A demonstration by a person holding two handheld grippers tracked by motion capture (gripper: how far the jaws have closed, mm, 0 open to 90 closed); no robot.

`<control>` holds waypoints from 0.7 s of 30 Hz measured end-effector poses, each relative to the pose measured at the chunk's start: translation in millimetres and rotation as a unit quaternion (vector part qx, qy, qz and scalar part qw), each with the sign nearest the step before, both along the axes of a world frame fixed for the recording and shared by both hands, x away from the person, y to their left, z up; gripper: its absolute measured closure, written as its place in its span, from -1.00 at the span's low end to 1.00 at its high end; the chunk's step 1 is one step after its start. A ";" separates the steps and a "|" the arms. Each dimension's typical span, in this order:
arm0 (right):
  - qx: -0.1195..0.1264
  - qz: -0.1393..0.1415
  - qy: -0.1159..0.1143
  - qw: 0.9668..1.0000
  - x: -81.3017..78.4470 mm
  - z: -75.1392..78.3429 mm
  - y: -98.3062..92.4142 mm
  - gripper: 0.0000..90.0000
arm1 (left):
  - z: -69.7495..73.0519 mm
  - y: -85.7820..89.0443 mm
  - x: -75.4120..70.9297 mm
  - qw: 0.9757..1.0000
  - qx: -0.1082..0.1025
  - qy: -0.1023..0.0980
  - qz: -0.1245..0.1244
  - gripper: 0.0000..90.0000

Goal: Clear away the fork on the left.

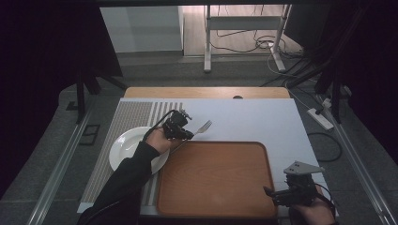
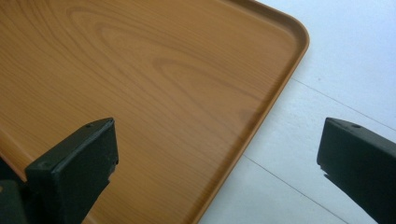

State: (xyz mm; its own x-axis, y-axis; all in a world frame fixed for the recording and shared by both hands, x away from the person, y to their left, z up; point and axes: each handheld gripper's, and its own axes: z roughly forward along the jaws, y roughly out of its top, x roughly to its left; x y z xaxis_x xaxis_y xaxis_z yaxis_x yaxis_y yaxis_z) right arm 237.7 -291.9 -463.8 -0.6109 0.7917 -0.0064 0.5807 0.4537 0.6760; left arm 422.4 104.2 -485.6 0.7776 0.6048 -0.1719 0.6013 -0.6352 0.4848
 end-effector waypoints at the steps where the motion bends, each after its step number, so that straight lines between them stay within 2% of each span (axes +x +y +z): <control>1: 0.001 -0.001 -0.001 1.000 -0.2 0.0 -0.1 -1.00 | 0.1 0.5 -1.9 1.000 -0.002 -0.001 0.001 0.91; 5: 0.005 0.001 -0.002 1.000 -0.3 0.5 -1.0 -1.00 | 0.9 1.7 -13.1 1.000 -0.008 0.006 0.006 0.91; 13: 0.005 0.003 -0.004 1.000 -0.7 0.6 -1.1 -1.00 | -1.2 0.2 -38.0 1.000 -0.005 0.018 0.007 0.90; 18: 0.004 0.003 -0.004 1.000 -0.8 0.7 -0.9 -1.00 | -1.9 2.8 -53.6 1.000 -0.001 0.019 0.006 0.90; 21: 0.003 0.004 -0.005 1.000 -1.0 0.7 -0.8 -1.00 | -1.7 6.3 -62.9 1.000 -0.005 0.021 0.009 0.90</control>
State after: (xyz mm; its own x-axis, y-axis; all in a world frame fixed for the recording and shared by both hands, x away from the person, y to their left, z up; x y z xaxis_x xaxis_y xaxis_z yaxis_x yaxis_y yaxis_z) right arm 236.8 -292.7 -463.1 -0.6171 0.7869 -0.0079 0.5703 0.4541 0.6845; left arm 359.4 110.5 -487.3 0.7582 0.6173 -0.2102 0.6330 -0.6193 0.4645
